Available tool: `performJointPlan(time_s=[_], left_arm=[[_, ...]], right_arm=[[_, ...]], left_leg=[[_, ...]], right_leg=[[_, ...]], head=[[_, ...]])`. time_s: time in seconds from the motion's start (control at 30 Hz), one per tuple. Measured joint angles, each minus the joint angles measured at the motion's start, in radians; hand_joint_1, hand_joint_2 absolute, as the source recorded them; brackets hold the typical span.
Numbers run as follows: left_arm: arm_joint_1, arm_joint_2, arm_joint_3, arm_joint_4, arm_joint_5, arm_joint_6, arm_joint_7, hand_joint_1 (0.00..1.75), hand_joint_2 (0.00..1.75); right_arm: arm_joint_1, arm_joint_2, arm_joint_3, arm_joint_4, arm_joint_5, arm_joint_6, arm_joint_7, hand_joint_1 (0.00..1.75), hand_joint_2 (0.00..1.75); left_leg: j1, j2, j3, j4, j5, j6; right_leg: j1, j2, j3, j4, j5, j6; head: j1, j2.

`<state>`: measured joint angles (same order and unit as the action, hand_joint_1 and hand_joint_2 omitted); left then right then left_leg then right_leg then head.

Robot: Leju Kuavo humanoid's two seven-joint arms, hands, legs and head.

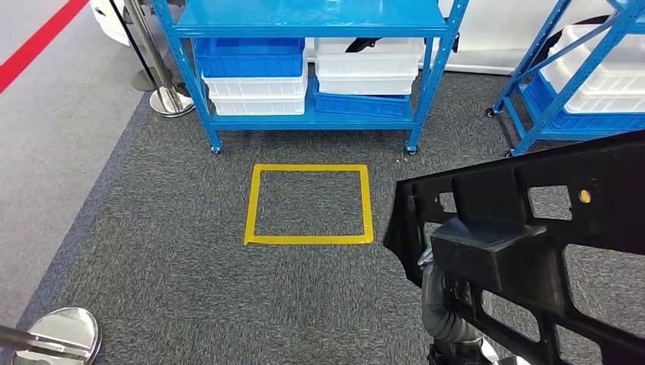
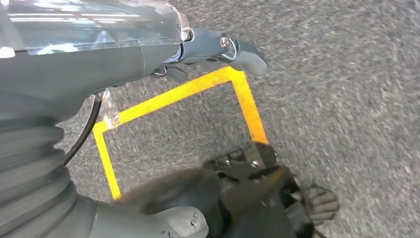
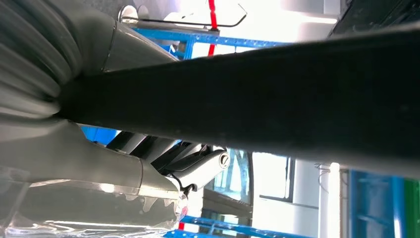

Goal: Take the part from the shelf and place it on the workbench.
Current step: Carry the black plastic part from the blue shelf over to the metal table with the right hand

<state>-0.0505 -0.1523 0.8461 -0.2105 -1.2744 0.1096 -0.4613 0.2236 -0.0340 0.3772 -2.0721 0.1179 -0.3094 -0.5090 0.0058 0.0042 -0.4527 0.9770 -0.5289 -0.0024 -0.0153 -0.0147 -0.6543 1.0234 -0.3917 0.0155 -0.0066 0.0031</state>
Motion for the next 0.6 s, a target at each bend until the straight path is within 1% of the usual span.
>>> performJointPlan(time_s=[0.03, 0.07, 0.1, 0.13, 0.17, 0.2, 0.23, 0.27, 0.3, 0.33, 0.37, 0.4, 0.43, 0.47, 0.5, 0.53, 0.57, 0.6], left_arm=[[0.001, 0.000, 0.000, 0.000, 0.000, 0.000, 0.000, 0.00, 1.75], [0.001, 0.001, 0.000, 0.001, 0.000, 0.000, 0.000, 0.00, 1.75], [0.000, 0.001, 0.000, 0.001, 0.000, 0.000, 0.000, 0.00, 1.75], [-0.001, 0.002, 0.000, 0.001, 0.000, 0.000, 0.000, 0.00, 1.75], [-0.001, 0.002, 0.000, 0.001, 0.000, -0.001, 0.000, 0.00, 1.75], [-0.002, 0.003, 0.000, 0.001, 0.000, -0.001, 0.000, 0.00, 1.75], [-0.001, 0.003, 0.000, 0.001, 0.000, -0.002, 0.001, 0.00, 1.75], [-0.001, 0.003, 0.000, 0.001, 0.001, -0.003, 0.001, 0.00, 1.75], [-0.002, 0.003, 0.000, 0.001, 0.002, -0.005, 0.002, 0.00, 1.75], [-0.002, 0.003, 0.000, 0.001, 0.003, -0.006, 0.002, 0.00, 1.75], [-0.002, 0.004, 0.000, 0.001, 0.004, -0.007, 0.002, 0.00, 1.75], [-0.003, 0.004, 0.000, 0.001, 0.005, -0.008, 0.003, 0.00, 1.75], [-0.002, 0.005, 0.000, 0.001, 0.006, -0.008, 0.003, 0.00, 1.75], [0.000, 0.006, 0.000, 0.001, 0.006, -0.008, 0.004, 0.00, 1.75], [0.002, 0.007, 0.000, 0.001, 0.006, -0.008, 0.005, 0.00, 1.75], [0.005, 0.008, 0.001, 0.001, 0.006, -0.008, 0.006, 0.00, 1.75], [0.008, 0.009, 0.001, 0.001, 0.004, -0.008, 0.006, 0.00, 1.75], [0.009, 0.010, 0.001, 0.001, 0.002, -0.006, 0.006, 0.00, 1.75]], right_arm=[[0.000, 0.000, 0.000, 0.000, 0.000, 0.000, 0.000, 1.75, 1.75], [0.001, 0.000, 0.000, -0.001, 0.000, 0.000, 0.000, 1.75, 1.75], [0.001, 0.000, 0.000, -0.001, 0.000, -0.001, 0.000, 1.75, 1.75], [0.001, 0.000, 0.000, -0.001, 0.000, -0.001, 0.000, 1.75, 1.75], [0.001, 0.000, 0.000, -0.001, 0.000, -0.003, 0.000, 1.75, 1.75], [0.001, 0.000, 0.000, -0.001, 0.000, -0.004, 0.000, 1.75, 1.75], [0.002, 0.000, 0.000, -0.001, 0.000, -0.006, 0.000, 1.75, 1.75], [0.003, 0.000, 0.000, -0.001, 0.002, -0.008, -0.001, 1.75, 1.75], [0.004, 0.000, 0.000, -0.001, 0.004, -0.010, -0.003, 1.75, 1.75], [0.006, 0.000, 0.000, -0.002, 0.007, -0.014, -0.006, 1.75, 1.75], [0.009, 0.001, 0.000, -0.004, 0.010, -0.018, -0.011, 1.75, 1.75], [0.012, 0.002, 0.000, -0.007, 0.013, -0.023, -0.017, 1.75, 1.75], [0.016, 0.004, 0.000, -0.010, 0.015, -0.029, -0.023, 1.75, 1.75], [0.022, 0.006, 0.001, -0.013, 0.016, -0.035, -0.028, 1.75, 1.75], [0.028, 0.008, 0.001, -0.015, 0.016, -0.041, -0.033, 1.75, 1.75], [0.035, 0.009, 0.001, -0.016, 0.017, -0.045, -0.035, 1.75, 1.75], [0.040, 0.011, 0.001, -0.016, 0.017, -0.049, -0.037, 1.75, 1.75], [0.045, 0.013, 0.002, -0.016, 0.017, -0.052, -0.038, 1.75, 1.75]], left_leg=[[0.001, 0.002, -0.010, -0.002, 0.012, 0.010], [0.003, 0.005, -0.022, -0.005, 0.026, 0.021], [0.003, 0.008, -0.036, -0.005, 0.039, 0.028], [0.001, 0.008, -0.052, -0.003, 0.051, 0.033], [-0.002, 0.009, -0.068, 0.000, 0.063, 0.036], [-0.004, 0.010, -0.086, 0.004, 0.074, 0.036], [-0.005, 0.010, -0.106, 0.010, 0.085, 0.035], [-0.006, 0.010, -0.125, 0.017, 0.094, 0.033], [-0.006, 0.010, -0.143, 0.024, 0.102, 0.031], [-0.008, 0.009, -0.158, 0.033, 0.110, 0.028], [-0.009, 0.008, -0.170, 0.040, 0.117, 0.023], [-0.010, 0.007, -0.177, 0.045, 0.126, 0.018], [-0.011, 0.006, -0.182, 0.046, 0.136, 0.013], [-0.010, 0.006, -0.185, 0.044, 0.146, 0.007], [-0.009, 0.005, -0.189, 0.043, 0.152, 0.002], [-0.007, 0.004, -0.196, 0.049, 0.142, -0.004], [-0.006, 0.003, -0.205, 0.069, 0.112, -0.009], [-0.004, 0.002, -0.217, 0.108, 0.064, -0.014]], right_leg=[[0.000, 0.003, -0.007, 0.010, -0.019, 0.005], [-0.001, 0.006, -0.018, 0.038, -0.058, 0.008], [-0.002, 0.009, -0.031, 0.085, -0.115, 0.010], [-0.002, 0.009, -0.042, 0.146, -0.169, 0.011], [-0.002, 0.010, -0.051, 0.210, -0.206, 0.013], [-0.002, 0.010, -0.052, 0.261, -0.216, 0.014], [-0.002, 0.010, -0.042, 0.286, -0.201, 0.014], [-0.002, 0.010, -0.017, 0.279, -0.171, 0.012], [-0.002, 0.010, 0.025, 0.239, -0.143, 0.010], [-0.001, 0.010, 0.084, 0.169, -0.135, 0.005], [0.001, 0.010, 0.144, 0.088, -0.145, 0.001], [0.004, 0.010, 0.188, 0.022, -0.161, -0.003], [0.007, 0.011, 0.215, -0.024, -0.176, -0.007], [0.010, 0.011, 0.218, -0.042, -0.179, -0.012], [0.009, 0.010, 0.209, -0.043, -0.169, -0.018], [0.007, 0.008, 0.199, -0.044, -0.157, -0.026], [0.005, 0.006, 0.187, -0.046, -0.145, -0.035], [0.003, 0.004, 0.172, -0.047, -0.133, -0.042]], head=[[0.001, 0.000], [0.003, 0.000], [0.004, 0.000], [0.006, 0.000], [0.006, 0.000], [0.007, 0.000], [0.007, 0.000], [0.007, 0.000], [0.007, 0.000], [0.007, 0.000], [0.007, 0.000], [0.006, 0.000], [0.007, 0.000], [0.006, 0.000], [0.007, 0.000], [0.008, 0.000], [0.007, 0.000], [0.006, 0.000]])
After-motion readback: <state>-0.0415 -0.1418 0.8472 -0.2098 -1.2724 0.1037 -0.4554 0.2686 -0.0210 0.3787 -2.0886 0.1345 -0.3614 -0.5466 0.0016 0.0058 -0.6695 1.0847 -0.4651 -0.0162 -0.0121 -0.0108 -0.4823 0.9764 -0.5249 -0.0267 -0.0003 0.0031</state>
